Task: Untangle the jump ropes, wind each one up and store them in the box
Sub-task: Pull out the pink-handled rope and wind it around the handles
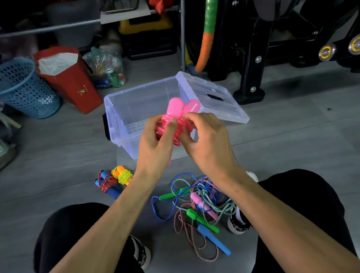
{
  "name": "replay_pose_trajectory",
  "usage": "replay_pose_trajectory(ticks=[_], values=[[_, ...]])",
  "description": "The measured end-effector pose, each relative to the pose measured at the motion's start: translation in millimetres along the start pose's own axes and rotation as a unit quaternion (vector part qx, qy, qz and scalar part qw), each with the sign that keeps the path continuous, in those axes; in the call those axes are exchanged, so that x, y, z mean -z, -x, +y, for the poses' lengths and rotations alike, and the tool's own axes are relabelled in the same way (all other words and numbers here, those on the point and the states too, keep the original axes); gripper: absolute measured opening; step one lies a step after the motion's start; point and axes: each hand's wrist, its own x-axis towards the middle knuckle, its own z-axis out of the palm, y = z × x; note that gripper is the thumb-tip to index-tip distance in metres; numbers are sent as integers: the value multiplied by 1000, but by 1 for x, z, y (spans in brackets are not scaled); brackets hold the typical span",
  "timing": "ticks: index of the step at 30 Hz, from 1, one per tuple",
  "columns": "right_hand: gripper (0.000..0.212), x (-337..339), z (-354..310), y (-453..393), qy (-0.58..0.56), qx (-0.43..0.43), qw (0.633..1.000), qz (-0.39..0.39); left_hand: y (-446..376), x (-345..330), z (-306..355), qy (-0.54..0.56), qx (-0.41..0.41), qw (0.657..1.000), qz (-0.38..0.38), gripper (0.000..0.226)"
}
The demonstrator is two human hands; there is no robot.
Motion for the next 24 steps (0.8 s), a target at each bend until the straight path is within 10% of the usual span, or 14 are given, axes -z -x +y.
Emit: replay_pose_trajectory(ticks=[24], values=[[41, 3, -1, -7, -78, 63, 995, -21, 5, 7, 12, -56, 6, 998, -24, 17]])
